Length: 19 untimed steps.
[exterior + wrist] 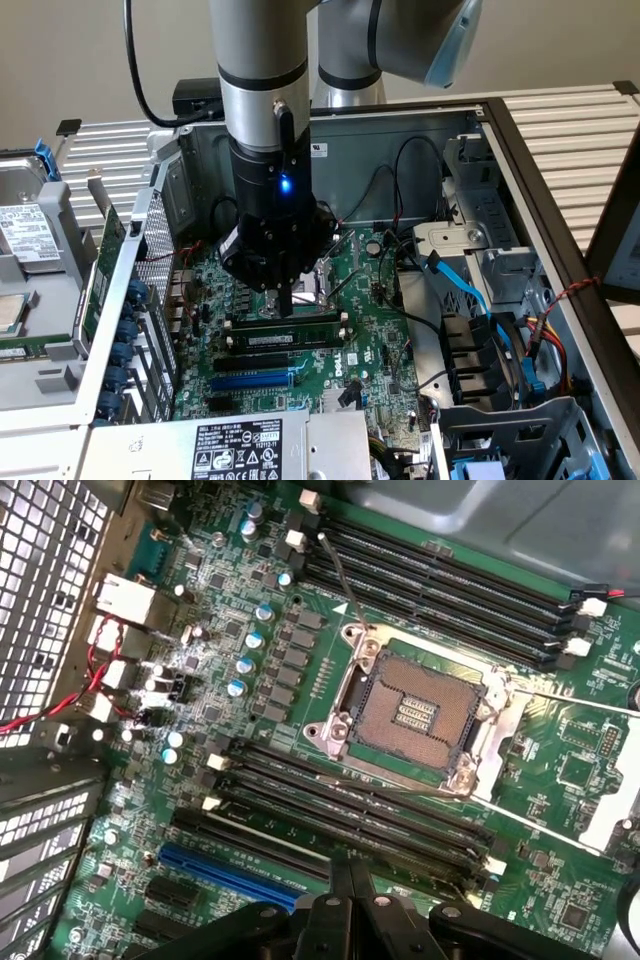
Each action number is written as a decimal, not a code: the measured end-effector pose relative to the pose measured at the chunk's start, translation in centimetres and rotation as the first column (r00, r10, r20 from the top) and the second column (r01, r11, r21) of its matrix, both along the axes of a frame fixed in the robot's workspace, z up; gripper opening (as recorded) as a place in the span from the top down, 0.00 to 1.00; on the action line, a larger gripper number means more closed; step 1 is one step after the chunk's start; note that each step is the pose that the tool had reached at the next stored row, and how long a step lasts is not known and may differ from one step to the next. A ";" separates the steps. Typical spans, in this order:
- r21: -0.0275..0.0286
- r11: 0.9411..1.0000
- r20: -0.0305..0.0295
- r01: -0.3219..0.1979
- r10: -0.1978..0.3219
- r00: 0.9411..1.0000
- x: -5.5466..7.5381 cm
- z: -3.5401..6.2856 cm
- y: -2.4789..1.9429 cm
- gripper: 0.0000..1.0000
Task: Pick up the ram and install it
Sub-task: 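Press down the ram until it locks into place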
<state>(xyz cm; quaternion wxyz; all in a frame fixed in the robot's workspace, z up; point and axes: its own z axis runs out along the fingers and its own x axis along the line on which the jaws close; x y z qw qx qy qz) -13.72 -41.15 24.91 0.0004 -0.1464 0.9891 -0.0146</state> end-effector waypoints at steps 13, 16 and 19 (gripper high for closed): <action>0.000 0.990 0.020 0.138 -0.138 0.990 0.0 0.00 0.00 0.89; 0.001 0.986 0.024 0.169 -0.169 0.985 0.0 0.00 0.00 0.89; 0.001 0.979 0.026 0.202 -0.202 0.979 0.0 0.01 0.00 0.89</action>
